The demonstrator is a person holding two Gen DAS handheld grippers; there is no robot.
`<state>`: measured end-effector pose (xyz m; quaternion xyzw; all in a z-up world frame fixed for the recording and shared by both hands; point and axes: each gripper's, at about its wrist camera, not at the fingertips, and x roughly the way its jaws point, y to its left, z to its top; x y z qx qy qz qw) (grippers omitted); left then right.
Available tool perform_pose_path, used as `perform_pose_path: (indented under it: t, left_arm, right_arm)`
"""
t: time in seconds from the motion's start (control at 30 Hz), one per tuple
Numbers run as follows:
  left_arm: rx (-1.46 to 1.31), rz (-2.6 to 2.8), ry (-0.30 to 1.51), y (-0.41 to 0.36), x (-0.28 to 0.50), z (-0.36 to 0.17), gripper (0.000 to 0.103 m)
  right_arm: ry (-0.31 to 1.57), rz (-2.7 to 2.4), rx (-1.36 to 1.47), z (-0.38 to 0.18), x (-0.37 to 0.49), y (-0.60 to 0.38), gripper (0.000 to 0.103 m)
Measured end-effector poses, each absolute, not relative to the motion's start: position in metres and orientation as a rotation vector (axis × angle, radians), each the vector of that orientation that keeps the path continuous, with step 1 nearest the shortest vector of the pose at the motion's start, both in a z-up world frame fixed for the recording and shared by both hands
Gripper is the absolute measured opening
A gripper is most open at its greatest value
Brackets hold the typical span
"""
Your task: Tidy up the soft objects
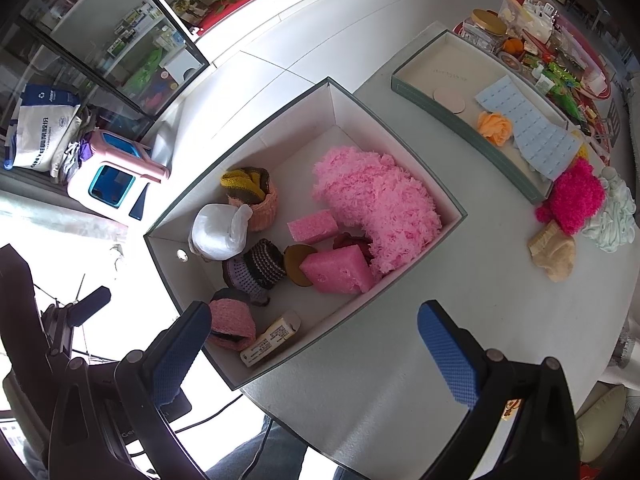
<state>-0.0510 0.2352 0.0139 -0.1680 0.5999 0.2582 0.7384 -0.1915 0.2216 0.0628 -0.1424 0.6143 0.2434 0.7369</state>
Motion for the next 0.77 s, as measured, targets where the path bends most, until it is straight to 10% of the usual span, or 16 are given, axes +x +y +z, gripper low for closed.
perform_pose_path:
  t: [0.77]
  left_arm:
    - [-0.369,0.548,1.313,0.2313,-0.0536,0.0091,0.102]
  right_arm:
    - [1.375,0.532,-0.315,0.0546,-0.1929,0.2259,0.103]
